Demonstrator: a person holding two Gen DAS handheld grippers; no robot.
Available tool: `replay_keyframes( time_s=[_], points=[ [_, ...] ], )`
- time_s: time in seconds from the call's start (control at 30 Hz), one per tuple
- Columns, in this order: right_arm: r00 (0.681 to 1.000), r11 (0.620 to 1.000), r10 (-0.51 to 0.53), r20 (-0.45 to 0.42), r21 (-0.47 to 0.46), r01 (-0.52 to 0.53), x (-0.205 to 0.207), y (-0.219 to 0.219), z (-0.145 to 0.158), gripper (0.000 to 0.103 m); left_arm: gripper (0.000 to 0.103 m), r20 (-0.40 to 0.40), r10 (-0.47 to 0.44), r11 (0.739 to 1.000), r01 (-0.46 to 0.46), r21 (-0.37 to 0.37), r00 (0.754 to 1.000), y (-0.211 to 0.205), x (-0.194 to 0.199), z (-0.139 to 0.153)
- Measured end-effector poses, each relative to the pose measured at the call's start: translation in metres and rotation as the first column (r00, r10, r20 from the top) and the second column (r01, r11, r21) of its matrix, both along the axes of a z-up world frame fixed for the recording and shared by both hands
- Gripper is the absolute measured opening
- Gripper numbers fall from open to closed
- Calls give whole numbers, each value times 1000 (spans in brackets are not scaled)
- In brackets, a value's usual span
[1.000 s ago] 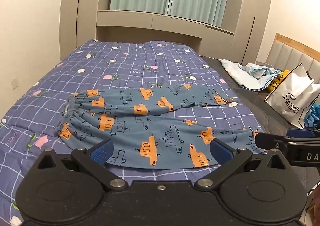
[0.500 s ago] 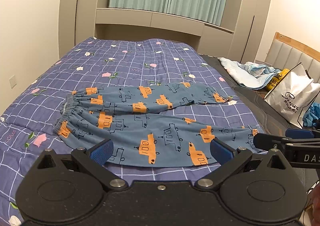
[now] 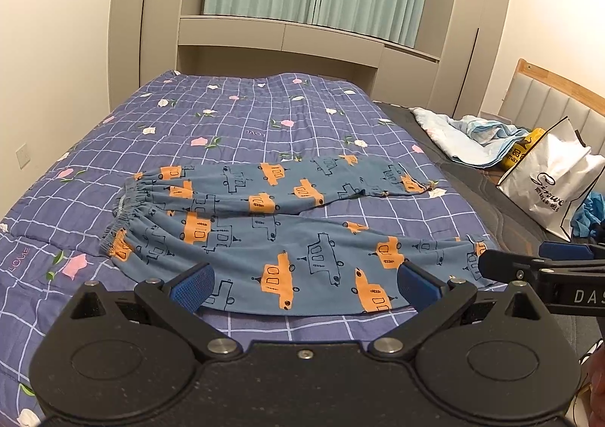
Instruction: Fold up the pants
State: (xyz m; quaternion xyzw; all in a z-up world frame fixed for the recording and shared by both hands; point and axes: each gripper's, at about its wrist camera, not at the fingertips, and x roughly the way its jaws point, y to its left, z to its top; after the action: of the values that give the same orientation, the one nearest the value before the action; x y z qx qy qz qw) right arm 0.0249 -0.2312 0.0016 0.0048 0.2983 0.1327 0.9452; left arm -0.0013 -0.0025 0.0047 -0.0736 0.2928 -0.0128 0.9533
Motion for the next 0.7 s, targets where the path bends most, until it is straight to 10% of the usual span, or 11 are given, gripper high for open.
replay_keyframes(
  time_s=[0.7],
  points=[
    [1000, 1000, -3, -29, 5, 3, 17, -4, -15, 103, 103, -49, -16, 1000, 16, -14, 999, 1, 25, -19]
  ],
)
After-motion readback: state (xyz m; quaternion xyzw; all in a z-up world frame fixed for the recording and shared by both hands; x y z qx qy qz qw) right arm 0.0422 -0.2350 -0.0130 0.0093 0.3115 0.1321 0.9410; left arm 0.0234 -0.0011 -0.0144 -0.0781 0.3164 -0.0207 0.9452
